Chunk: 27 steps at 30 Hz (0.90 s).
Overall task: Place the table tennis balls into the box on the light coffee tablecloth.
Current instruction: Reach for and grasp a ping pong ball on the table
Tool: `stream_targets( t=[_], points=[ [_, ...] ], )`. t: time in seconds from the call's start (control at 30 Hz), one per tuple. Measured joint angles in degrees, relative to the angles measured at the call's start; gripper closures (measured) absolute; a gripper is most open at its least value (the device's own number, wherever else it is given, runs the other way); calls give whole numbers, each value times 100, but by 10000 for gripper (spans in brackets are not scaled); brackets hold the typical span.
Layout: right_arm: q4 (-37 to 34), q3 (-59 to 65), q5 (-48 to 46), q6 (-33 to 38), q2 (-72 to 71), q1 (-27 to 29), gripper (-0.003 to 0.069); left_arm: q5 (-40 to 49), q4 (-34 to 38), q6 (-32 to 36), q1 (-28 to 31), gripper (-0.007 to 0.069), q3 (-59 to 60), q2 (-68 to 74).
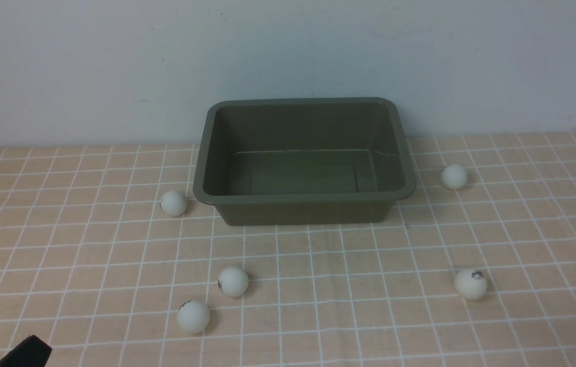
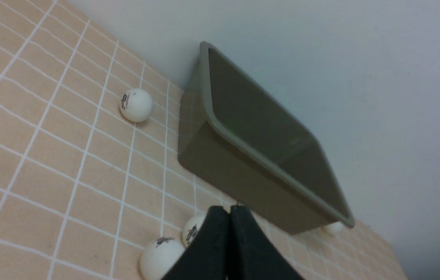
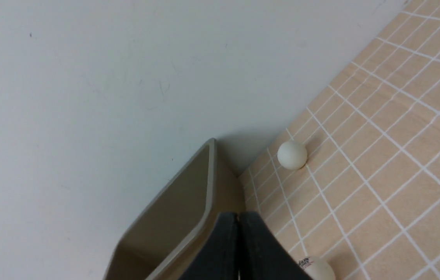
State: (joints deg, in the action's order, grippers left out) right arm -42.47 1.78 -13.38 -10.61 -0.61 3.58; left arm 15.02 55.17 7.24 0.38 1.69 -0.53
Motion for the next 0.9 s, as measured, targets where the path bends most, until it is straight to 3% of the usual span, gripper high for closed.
stream_targets(
  t=[0.23, 0.37, 0.5, 0.7, 0.8, 0.9],
  points=[
    [-288, 0, 406, 0, 0, 0, 676, -493, 791, 206, 0, 693, -28, 0],
    [-351, -119, 694, 191, 0, 0, 676, -548, 872, 927, 0, 693, -393, 0],
    [-231, -842, 584, 989, 0, 0, 676, -484, 901, 1956, 0, 693, -1160, 0],
    [-211, -2083, -888, 2586, 487, 0, 676, 744, 904, 3612, 0, 693, -2106, 694],
    [-309, -2546, -1952, 3450, 1205, 0, 676, 1705, 854, 4506, 0, 693, -2388, 1680],
    [-396, -2867, -2729, 3988, 1938, 0, 676, 2281, 747, 4976, 0, 693, -2513, 2594]
  ],
)
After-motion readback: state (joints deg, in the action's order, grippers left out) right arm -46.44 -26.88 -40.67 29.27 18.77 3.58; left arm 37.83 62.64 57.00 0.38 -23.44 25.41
